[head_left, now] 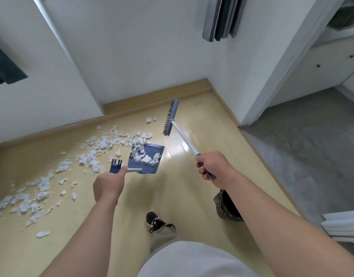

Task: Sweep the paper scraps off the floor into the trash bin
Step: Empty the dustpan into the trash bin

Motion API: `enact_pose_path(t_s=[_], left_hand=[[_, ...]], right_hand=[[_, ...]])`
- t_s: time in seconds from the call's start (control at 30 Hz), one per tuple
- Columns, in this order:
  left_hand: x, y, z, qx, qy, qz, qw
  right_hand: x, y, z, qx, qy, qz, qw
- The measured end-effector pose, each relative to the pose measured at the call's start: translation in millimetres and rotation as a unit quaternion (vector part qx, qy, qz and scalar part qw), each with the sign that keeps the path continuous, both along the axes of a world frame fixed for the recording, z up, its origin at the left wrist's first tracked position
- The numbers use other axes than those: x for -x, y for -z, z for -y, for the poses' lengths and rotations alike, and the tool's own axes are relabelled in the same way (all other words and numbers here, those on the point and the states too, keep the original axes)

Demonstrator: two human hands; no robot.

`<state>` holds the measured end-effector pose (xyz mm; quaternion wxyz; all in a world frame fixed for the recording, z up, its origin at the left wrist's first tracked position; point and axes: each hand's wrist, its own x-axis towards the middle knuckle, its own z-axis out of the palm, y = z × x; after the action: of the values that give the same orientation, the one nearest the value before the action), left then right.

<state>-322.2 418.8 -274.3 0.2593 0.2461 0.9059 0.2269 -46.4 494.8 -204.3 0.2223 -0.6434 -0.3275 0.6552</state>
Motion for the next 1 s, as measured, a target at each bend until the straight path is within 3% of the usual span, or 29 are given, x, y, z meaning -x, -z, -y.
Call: enact_pose_path(t_s=[0.3,0.53,0.63,1.0], left_hand=[[-62.0,-55.3,68.2,-0.041,0.051,-0.06,0.996],[-80.0,-81.4,98.9,-0.04,0.157,-0.088,0.983],[-79.4,-85.5,107.4,-0.025,0.211,-0.093,0.973],[-113.8,-82.4,136.4,-0.008,0.336,-0.071,0.939]], right_hand=[[-80.8,-30.6,91.9,0.026,0.106,-0.126,0.986],[-137.0,-40.6,158.0,0.149,0.23,-0.364,0.89],[-138.8,-39.5,197.6,0.147,0.269,-0.358,0.882],[-153.2,-31.8,304.4,0.04,0.289,-0.26,0.92]])
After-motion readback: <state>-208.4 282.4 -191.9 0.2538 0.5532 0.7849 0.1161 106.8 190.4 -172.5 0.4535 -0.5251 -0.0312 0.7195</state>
